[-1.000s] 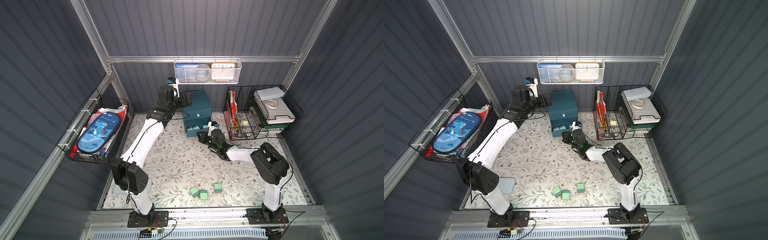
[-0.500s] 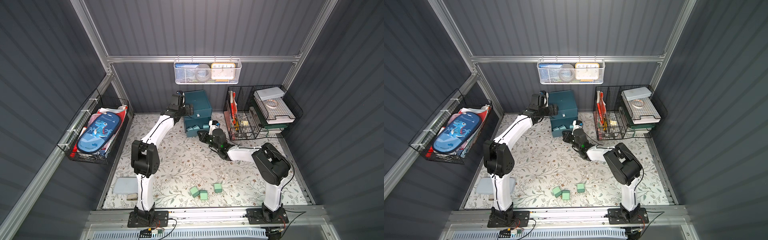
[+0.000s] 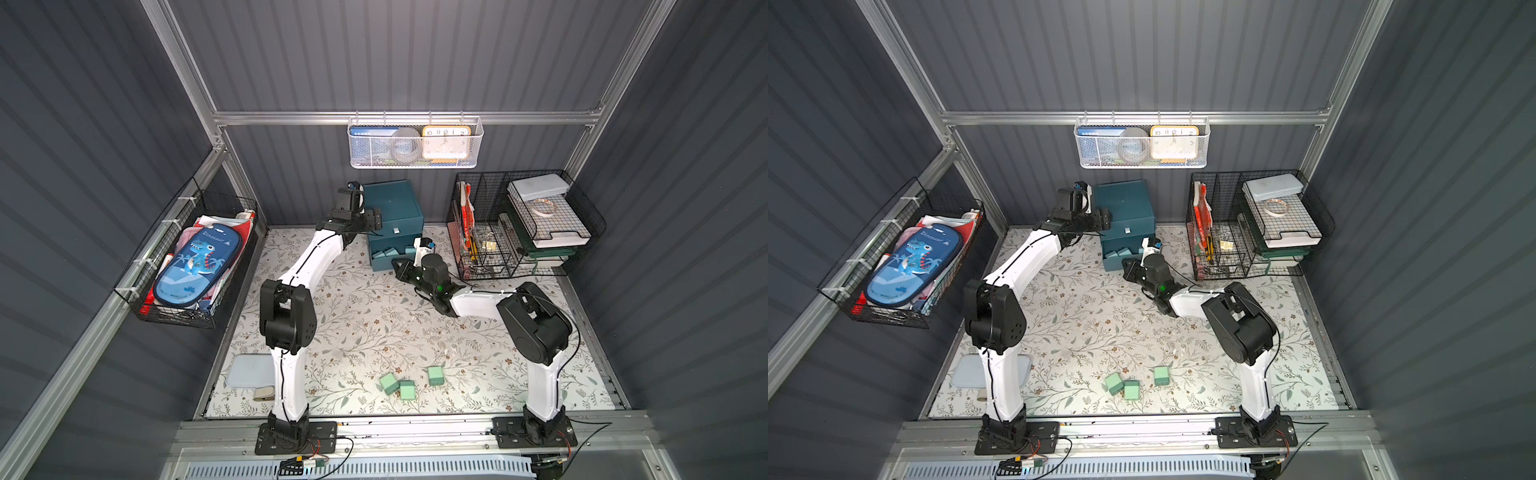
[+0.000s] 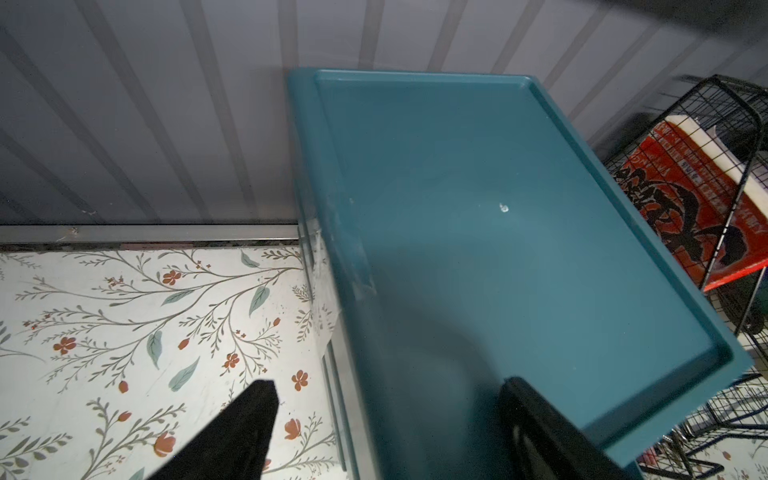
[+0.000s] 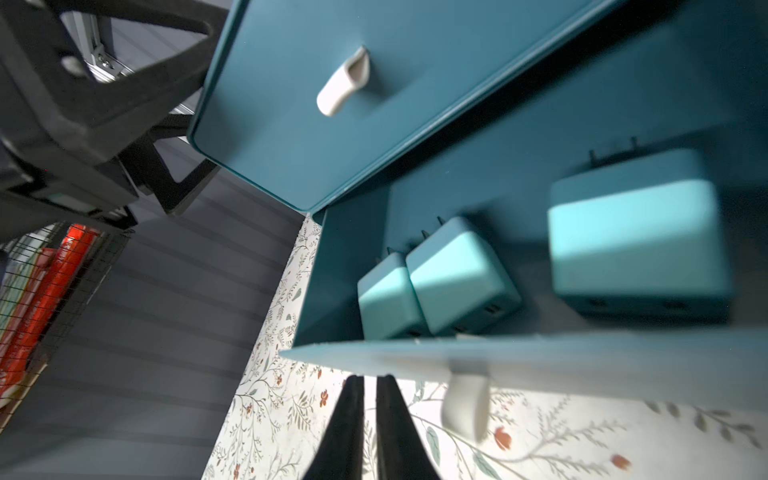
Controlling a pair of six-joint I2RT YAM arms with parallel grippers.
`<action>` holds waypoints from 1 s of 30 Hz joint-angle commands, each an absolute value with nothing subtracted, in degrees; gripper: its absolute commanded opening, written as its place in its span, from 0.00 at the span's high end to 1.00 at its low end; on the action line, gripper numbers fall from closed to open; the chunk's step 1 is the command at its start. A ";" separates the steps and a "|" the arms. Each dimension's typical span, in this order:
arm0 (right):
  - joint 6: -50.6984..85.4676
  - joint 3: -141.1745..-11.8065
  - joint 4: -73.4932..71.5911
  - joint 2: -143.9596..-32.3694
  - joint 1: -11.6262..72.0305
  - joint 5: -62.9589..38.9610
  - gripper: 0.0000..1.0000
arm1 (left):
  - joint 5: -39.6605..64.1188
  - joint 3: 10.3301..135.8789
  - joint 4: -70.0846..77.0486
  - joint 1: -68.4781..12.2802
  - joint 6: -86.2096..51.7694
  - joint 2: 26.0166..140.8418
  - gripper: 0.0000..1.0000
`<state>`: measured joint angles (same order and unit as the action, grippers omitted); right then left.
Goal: Place the plugs into the drawer by color
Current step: Close the drawer in the storage box.
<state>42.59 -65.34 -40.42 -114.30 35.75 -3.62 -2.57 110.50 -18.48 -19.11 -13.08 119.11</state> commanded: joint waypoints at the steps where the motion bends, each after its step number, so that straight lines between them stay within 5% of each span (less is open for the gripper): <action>1: 41.93 -65.29 -40.65 -114.84 35.22 -2.91 0.88 | -0.91 108.77 -21.63 -19.07 -12.50 120.93 0.11; 30: 41.82 -92.91 -34.01 -133.24 33.10 0.95 0.88 | 2.47 107.43 -21.62 -19.07 -12.26 121.20 0.12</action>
